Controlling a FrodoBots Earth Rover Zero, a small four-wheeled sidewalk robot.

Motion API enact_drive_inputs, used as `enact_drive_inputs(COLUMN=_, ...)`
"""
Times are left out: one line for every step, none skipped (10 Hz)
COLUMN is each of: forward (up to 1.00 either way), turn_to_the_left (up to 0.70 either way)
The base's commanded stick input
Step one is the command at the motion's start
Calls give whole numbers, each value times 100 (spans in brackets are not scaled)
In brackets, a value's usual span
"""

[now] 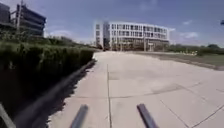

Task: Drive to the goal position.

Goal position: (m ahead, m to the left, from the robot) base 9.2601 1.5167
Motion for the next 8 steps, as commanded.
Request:
enact_drive_inputs(forward=70, turn_to_the_left=0)
enact_drive_inputs(forward=70, turn_to_the_left=0)
enact_drive_inputs(forward=70, turn_to_the_left=0)
enact_drive_inputs(forward=70, turn_to_the_left=0)
enact_drive_inputs(forward=70, turn_to_the_left=0)
enact_drive_inputs(forward=70, turn_to_the_left=0)
enact_drive_inputs(forward=70, turn_to_the_left=0)
enact_drive_inputs(forward=70, turn_to_the_left=0)
